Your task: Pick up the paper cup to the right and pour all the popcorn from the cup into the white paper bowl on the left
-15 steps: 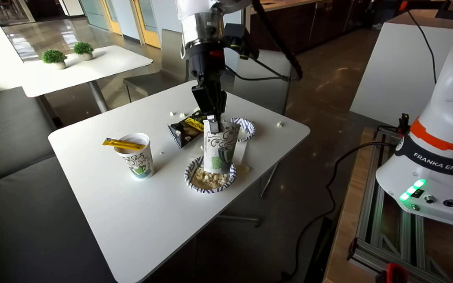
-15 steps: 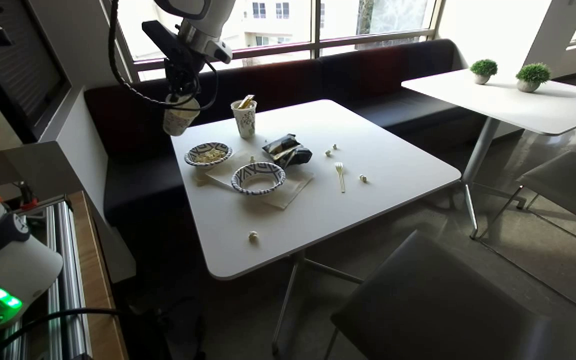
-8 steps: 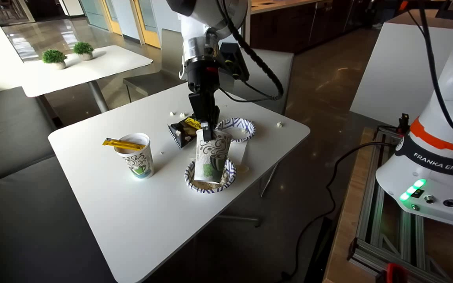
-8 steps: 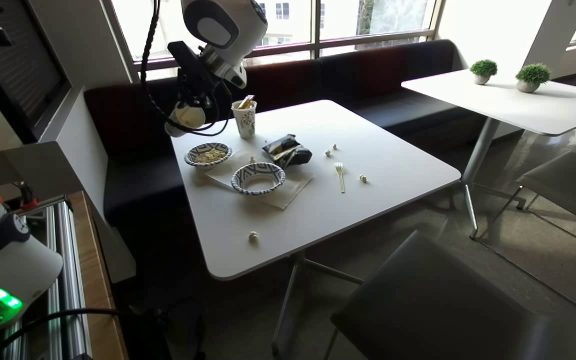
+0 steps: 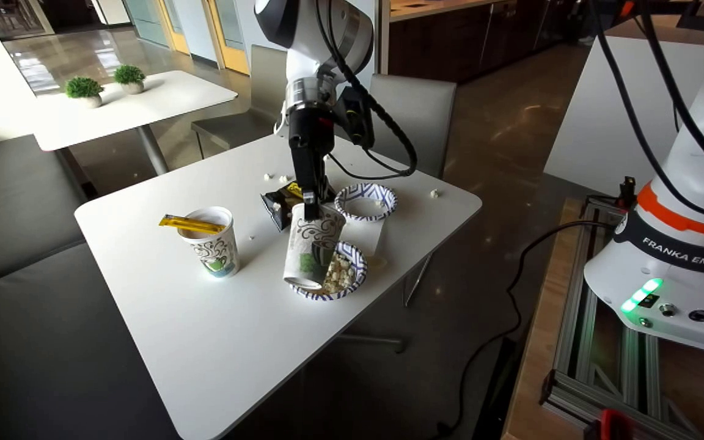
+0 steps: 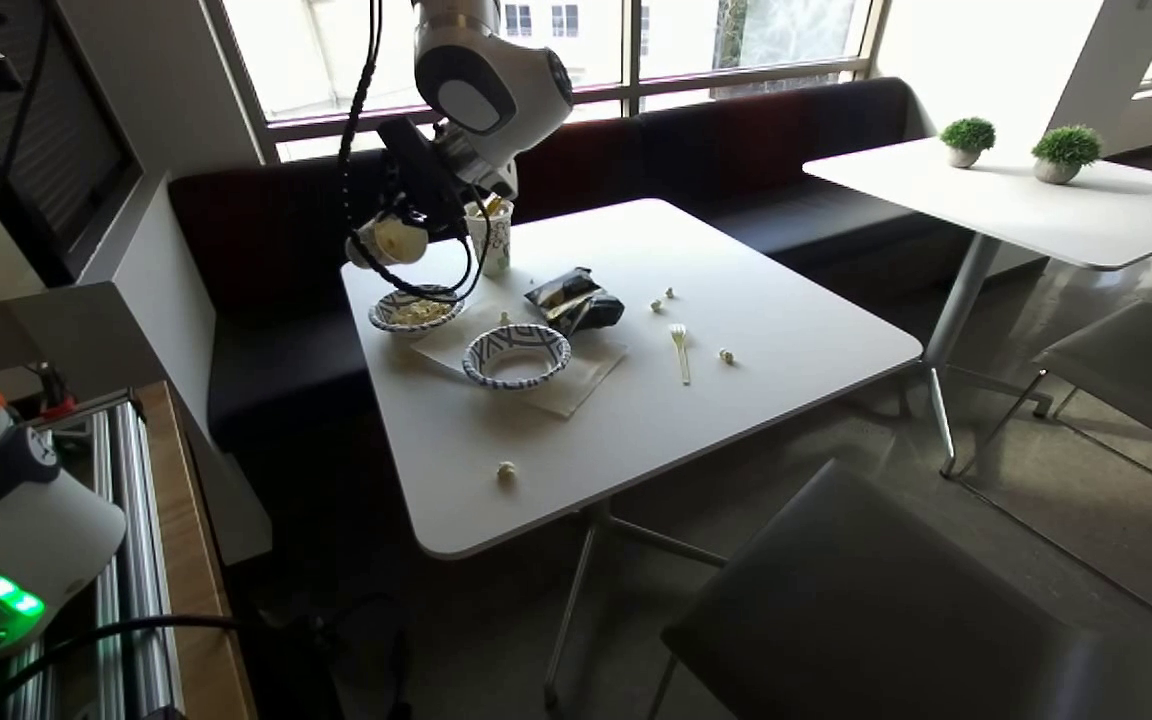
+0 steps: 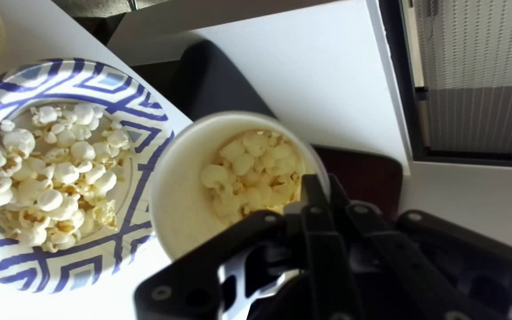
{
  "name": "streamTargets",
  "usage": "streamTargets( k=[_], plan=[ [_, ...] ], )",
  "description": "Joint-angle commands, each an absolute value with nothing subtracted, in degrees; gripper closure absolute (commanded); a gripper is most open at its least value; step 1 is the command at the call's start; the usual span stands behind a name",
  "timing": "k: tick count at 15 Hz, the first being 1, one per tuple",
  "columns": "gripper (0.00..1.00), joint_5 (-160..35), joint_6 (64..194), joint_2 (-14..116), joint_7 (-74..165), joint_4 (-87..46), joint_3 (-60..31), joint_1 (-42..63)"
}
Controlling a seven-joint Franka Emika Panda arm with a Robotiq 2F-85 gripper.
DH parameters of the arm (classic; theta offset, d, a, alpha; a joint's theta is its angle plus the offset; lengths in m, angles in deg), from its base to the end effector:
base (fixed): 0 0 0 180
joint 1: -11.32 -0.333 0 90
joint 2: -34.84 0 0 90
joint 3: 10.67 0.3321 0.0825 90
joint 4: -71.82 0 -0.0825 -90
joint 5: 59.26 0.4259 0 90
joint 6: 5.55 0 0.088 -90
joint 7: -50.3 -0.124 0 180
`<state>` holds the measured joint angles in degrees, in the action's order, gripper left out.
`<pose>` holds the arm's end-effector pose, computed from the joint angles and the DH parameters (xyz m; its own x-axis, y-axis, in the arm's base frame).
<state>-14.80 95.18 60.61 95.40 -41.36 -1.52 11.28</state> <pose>0.5585 0.1652 0.2055 0.8308 0.5471 -0.1022 0.2354 -0.5117 -0.8263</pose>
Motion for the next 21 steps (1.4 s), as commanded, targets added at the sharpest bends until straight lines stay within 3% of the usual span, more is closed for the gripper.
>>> streamTargets(
  k=[1, 10, 21],
  plan=[
    [0.96, -14.5, 93.8, 61.3, 97.4, -40.7, -2.1, 11.2],
    [0.99, -9.4, 89.5, 63.9, 101.9, -38.7, -1.7, 13.7],
    [0.99, 1.2, 73.3, 69.3, 110.8, -37.0, -5.0, 17.0]
  ],
)
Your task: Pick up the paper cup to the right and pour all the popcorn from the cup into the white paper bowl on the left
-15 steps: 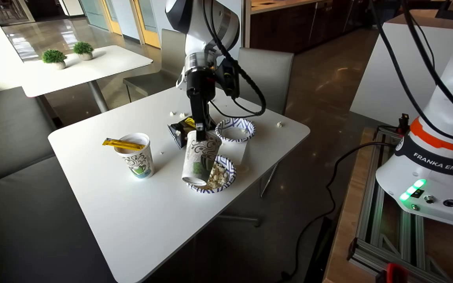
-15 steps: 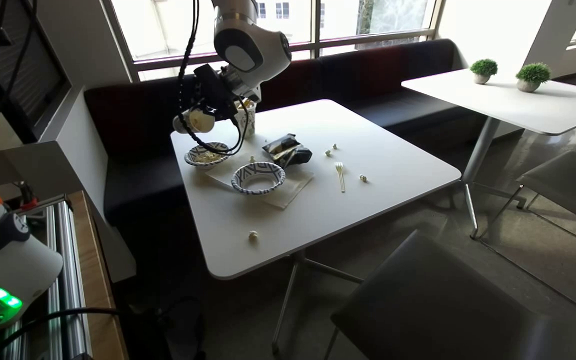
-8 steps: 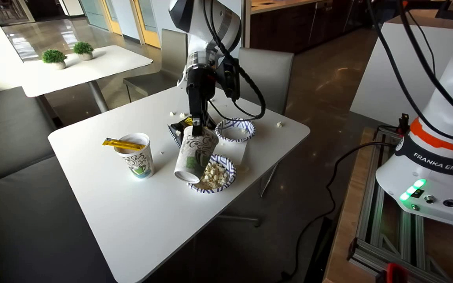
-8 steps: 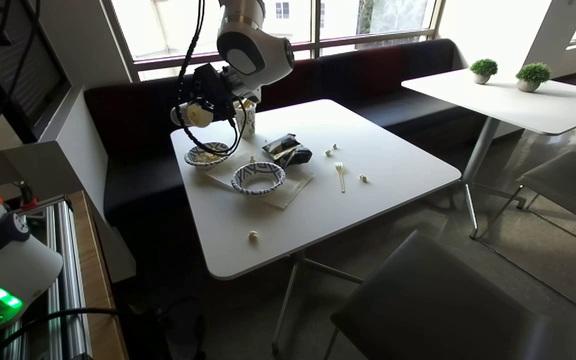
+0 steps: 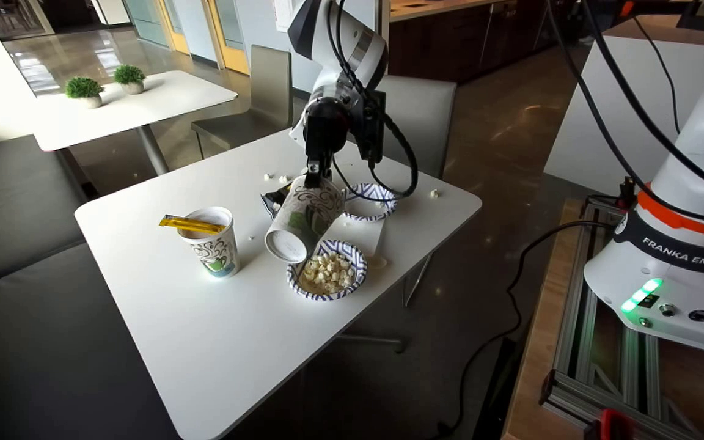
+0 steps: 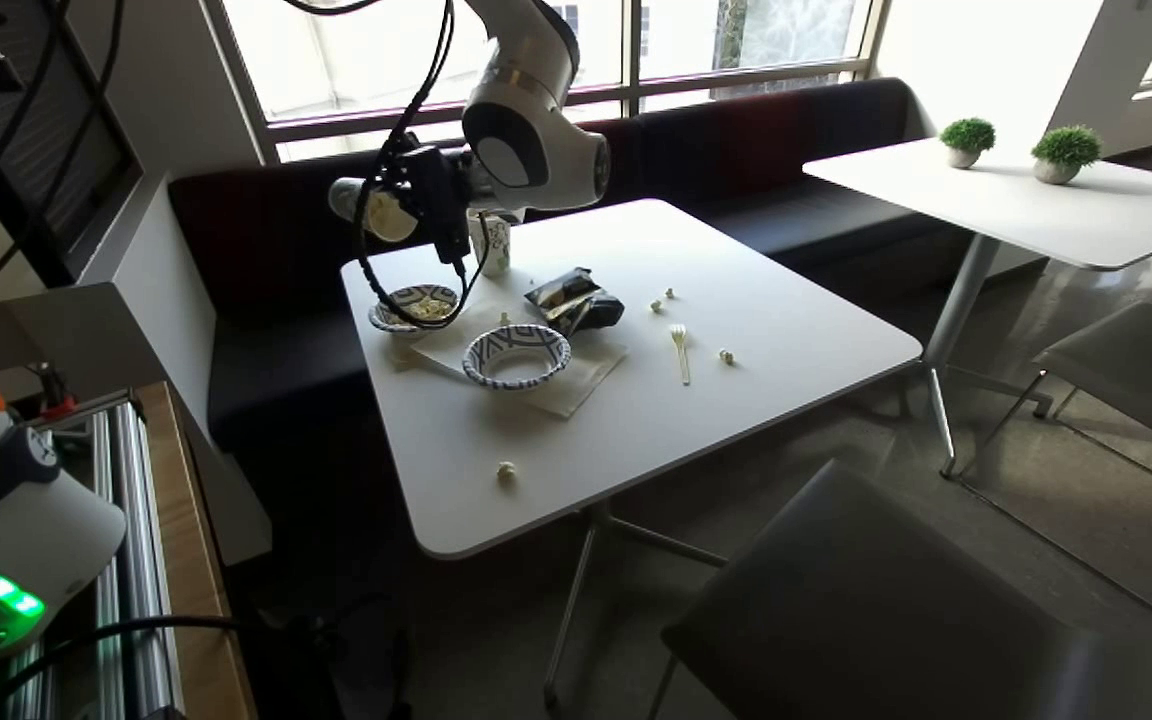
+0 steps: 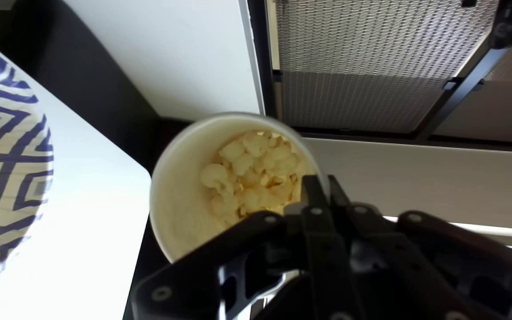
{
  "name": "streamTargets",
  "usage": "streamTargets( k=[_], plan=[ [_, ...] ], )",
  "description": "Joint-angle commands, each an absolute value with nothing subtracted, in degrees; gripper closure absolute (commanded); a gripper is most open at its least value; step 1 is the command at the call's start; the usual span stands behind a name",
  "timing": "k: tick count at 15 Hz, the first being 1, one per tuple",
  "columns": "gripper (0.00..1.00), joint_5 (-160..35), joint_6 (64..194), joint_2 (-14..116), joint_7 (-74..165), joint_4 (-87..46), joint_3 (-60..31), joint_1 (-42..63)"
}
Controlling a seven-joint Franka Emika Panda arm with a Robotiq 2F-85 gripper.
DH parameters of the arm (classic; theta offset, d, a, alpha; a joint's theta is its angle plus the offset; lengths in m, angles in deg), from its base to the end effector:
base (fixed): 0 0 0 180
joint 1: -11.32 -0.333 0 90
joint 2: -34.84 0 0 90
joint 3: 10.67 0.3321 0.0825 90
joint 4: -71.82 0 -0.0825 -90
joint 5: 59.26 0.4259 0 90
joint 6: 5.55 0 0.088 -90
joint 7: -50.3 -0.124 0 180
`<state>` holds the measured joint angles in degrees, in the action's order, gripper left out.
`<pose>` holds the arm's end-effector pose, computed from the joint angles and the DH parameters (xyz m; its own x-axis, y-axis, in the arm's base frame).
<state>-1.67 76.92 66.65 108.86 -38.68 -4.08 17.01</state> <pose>0.5578 0.1214 0.1937 0.8579 0.5121 0.0424 0.1240 -0.1260 -0.9843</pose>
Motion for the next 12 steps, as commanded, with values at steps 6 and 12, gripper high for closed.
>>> streamTargets(
  k=[6, 12],
  plan=[
    [0.99, 6.3, 69.9, 71.4, 113.1, -36.6, -6.0, 16.3],
    [0.99, 11.4, 69.9, 72.0, 113.4, -37.1, -6.9, 16.0]
  ],
)
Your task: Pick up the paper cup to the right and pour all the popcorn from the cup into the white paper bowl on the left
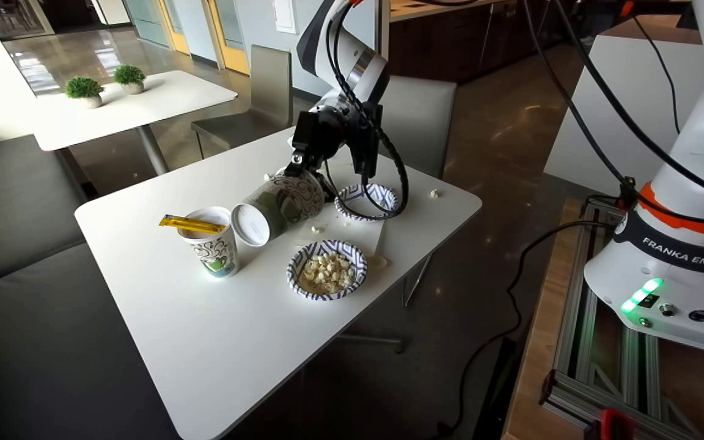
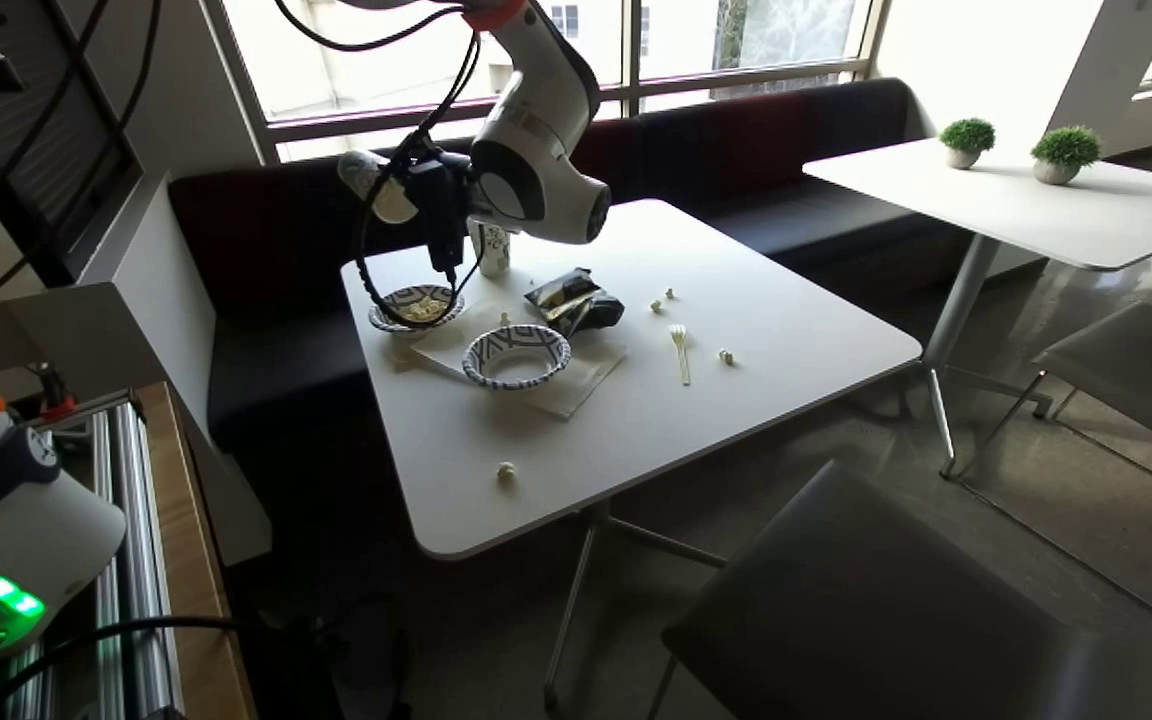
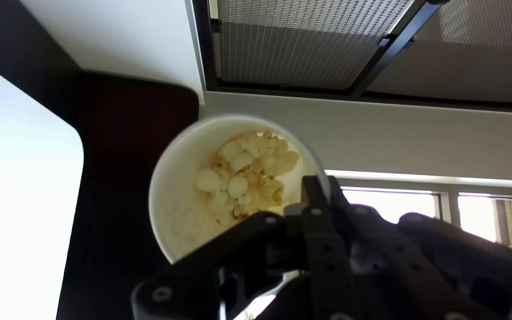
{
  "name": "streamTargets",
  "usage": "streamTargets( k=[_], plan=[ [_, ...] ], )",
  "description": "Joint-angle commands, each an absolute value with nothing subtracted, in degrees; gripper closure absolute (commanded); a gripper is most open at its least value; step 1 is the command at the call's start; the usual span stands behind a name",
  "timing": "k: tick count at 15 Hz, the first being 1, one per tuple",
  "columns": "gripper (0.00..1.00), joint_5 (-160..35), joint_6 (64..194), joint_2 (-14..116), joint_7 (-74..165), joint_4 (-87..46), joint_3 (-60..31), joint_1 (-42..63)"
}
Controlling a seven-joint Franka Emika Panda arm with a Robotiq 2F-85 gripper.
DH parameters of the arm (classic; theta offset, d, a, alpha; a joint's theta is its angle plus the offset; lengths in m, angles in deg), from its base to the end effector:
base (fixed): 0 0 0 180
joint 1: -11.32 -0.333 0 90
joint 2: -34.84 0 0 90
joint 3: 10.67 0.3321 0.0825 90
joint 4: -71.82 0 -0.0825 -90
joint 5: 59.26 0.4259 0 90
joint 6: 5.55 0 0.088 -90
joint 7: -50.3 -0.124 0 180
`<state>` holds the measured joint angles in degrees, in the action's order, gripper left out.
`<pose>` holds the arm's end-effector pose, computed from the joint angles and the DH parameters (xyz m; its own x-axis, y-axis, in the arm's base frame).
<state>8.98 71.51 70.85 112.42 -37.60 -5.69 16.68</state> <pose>0.5649 0.1255 0.1798 0.9120 0.3998 0.0917 0.0740 0.0597 -0.9955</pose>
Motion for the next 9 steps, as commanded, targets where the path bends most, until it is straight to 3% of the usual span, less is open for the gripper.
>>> streamTargets(
  k=[1, 9],
  plan=[
    [0.99, 12.3, 70.1, 72.1, 113.6, -37.2, -7.0, 16.0],
    [0.99, 15.6, 63.2, 74.8, 113.5, -36.4, -8.0, 16.9]
  ],
)
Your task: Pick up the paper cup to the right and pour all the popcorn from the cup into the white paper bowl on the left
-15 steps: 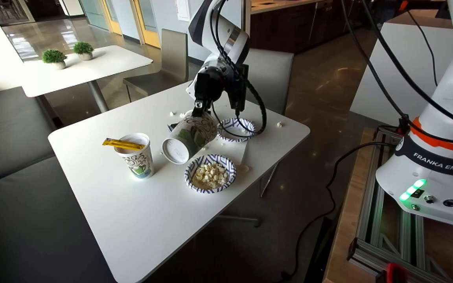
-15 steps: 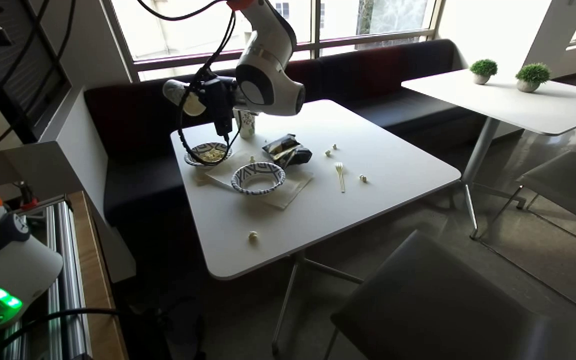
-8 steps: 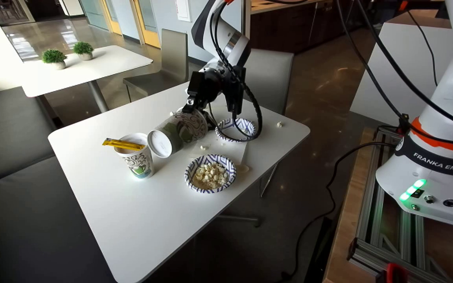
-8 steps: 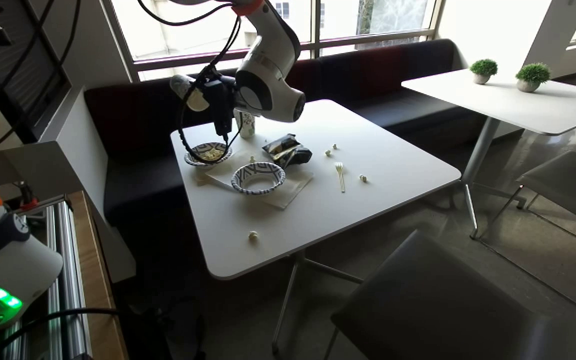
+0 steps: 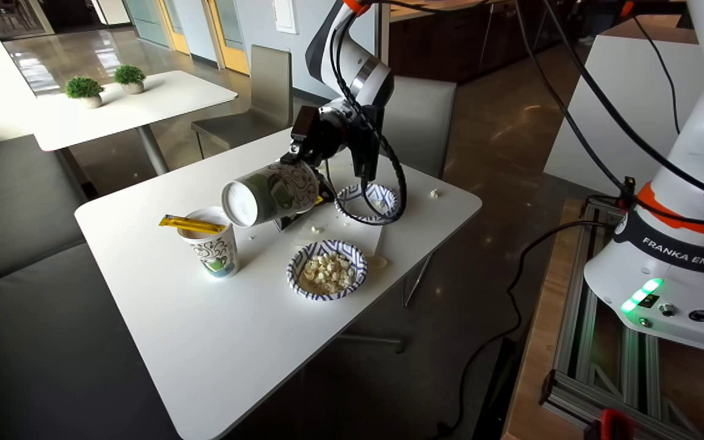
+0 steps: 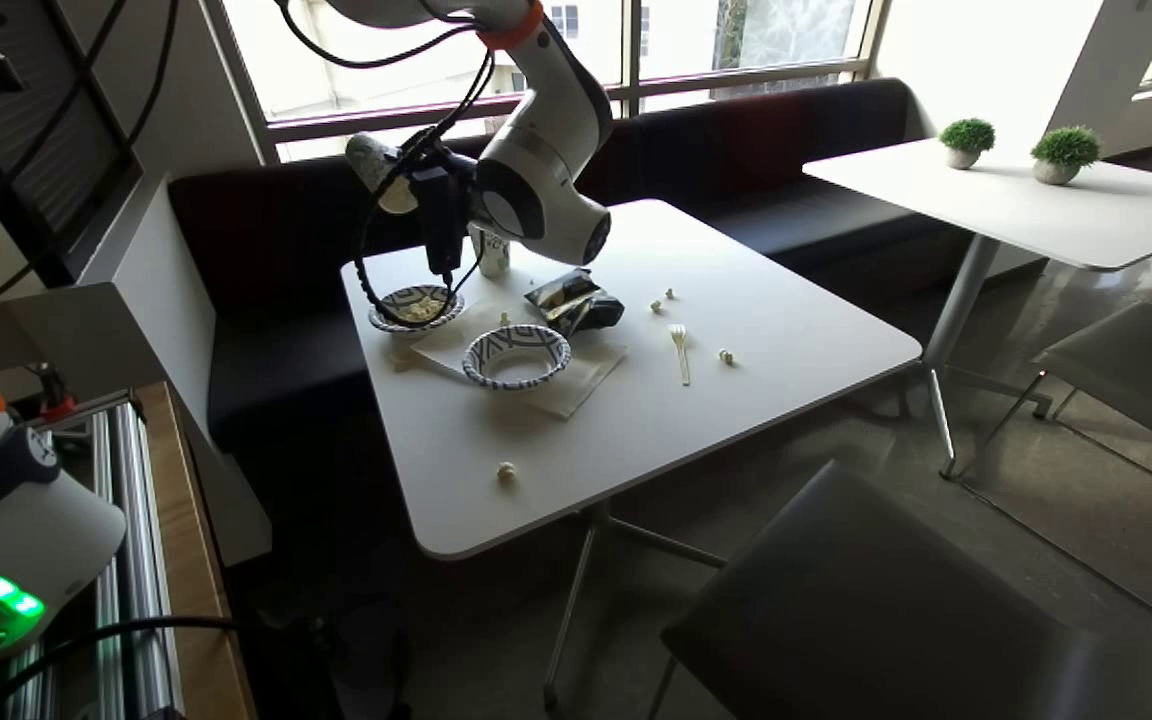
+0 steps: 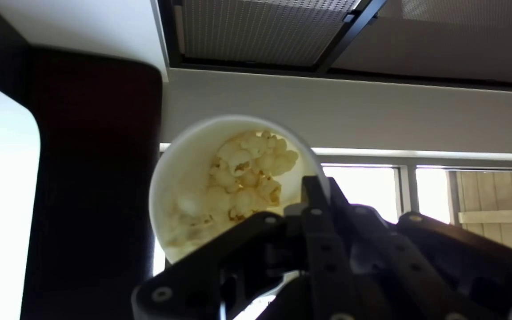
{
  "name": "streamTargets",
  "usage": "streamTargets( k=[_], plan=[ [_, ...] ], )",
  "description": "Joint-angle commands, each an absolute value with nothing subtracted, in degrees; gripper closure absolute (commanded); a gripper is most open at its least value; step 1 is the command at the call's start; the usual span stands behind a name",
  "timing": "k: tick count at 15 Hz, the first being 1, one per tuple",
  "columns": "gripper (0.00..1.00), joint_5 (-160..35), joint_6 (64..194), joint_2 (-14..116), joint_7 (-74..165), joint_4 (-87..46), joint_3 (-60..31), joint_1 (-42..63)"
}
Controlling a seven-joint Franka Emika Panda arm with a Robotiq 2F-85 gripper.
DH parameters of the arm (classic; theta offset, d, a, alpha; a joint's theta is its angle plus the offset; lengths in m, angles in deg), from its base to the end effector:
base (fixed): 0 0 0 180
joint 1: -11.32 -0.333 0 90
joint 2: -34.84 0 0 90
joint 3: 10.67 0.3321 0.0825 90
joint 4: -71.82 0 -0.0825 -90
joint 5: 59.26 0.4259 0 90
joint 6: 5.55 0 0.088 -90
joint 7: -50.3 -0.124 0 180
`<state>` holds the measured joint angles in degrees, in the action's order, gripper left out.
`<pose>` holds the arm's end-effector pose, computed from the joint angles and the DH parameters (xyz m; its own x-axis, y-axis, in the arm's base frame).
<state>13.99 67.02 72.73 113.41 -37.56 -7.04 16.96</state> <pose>0.5655 0.1176 0.1749 0.9363 0.3385 0.0935 0.0398 0.1622 -0.9860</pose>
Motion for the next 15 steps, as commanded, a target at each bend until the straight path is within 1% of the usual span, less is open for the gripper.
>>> streamTargets(
  k=[1, 7, 15],
  plan=[
    [0.99, 15.8, 62.3, 75.1, 113.2, -36.5, -8.3, 16.9],
    [0.99, 18.3, 60.2, 75.9, 113.2, -36.8, -9.6, 16.6],
    [0.99, 19.2, 61.6, 76.1, 111.7, -36.8, -10.0, 15.1]
  ],
)
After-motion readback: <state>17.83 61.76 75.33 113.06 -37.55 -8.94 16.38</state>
